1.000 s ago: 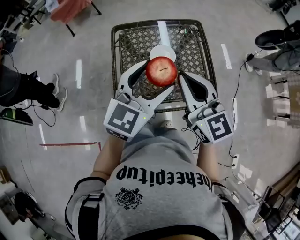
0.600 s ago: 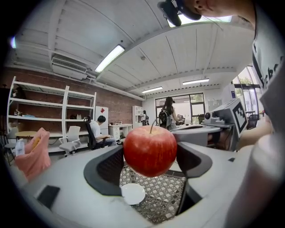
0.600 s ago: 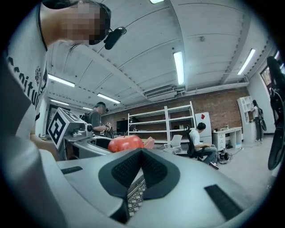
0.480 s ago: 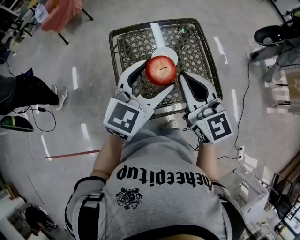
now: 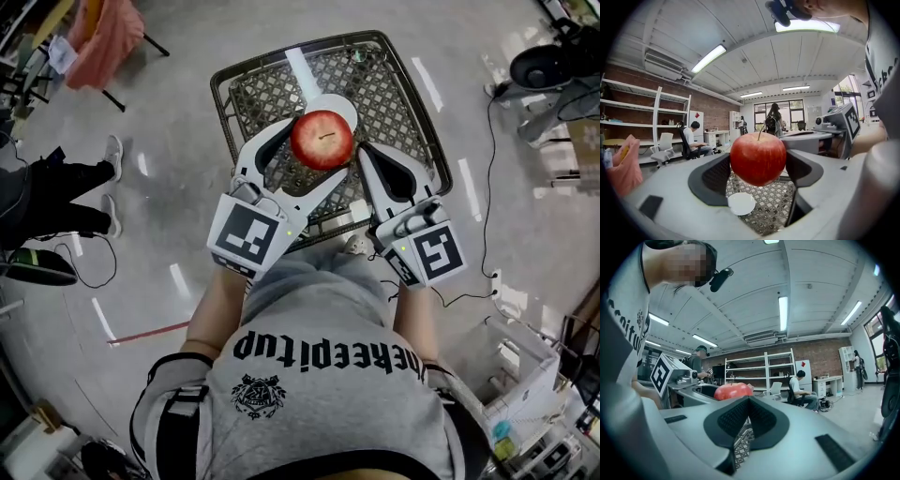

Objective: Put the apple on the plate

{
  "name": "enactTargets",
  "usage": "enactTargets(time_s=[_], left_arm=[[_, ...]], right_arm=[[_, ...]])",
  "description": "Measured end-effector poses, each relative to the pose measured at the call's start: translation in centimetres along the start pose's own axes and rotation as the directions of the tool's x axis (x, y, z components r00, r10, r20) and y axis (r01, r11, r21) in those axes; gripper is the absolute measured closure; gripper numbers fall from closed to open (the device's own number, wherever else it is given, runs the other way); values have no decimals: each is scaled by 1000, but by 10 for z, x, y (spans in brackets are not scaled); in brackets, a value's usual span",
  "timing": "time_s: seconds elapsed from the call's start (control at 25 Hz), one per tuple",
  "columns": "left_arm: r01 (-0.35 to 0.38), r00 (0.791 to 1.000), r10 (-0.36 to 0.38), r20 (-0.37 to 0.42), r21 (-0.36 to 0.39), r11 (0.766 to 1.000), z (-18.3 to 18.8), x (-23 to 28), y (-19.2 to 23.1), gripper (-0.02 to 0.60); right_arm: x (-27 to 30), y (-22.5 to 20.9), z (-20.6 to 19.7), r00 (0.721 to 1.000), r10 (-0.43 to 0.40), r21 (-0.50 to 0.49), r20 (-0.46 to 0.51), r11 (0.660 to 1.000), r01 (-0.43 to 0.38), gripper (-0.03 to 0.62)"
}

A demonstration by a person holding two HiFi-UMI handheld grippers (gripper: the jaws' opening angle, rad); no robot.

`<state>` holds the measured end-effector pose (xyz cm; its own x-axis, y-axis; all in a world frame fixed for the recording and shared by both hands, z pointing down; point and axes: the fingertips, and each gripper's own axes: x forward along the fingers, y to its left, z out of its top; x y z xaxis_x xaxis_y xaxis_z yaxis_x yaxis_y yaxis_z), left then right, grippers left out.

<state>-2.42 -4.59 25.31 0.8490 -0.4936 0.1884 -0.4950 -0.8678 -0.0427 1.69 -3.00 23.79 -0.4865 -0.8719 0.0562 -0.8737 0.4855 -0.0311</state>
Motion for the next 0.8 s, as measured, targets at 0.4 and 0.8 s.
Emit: enactTargets(time_s=[0.4,0.8], left_arm=[[87,995,-88,-36,-34,996,-10,-3,1,174],[128,992,-128,-16,-26,991,-20,2,-1,173]], right_arm=[[1,8,-9,997,-75,27,-31,997,76,586],[-8,9,-20,991,-125,28,-57,992,127,586]])
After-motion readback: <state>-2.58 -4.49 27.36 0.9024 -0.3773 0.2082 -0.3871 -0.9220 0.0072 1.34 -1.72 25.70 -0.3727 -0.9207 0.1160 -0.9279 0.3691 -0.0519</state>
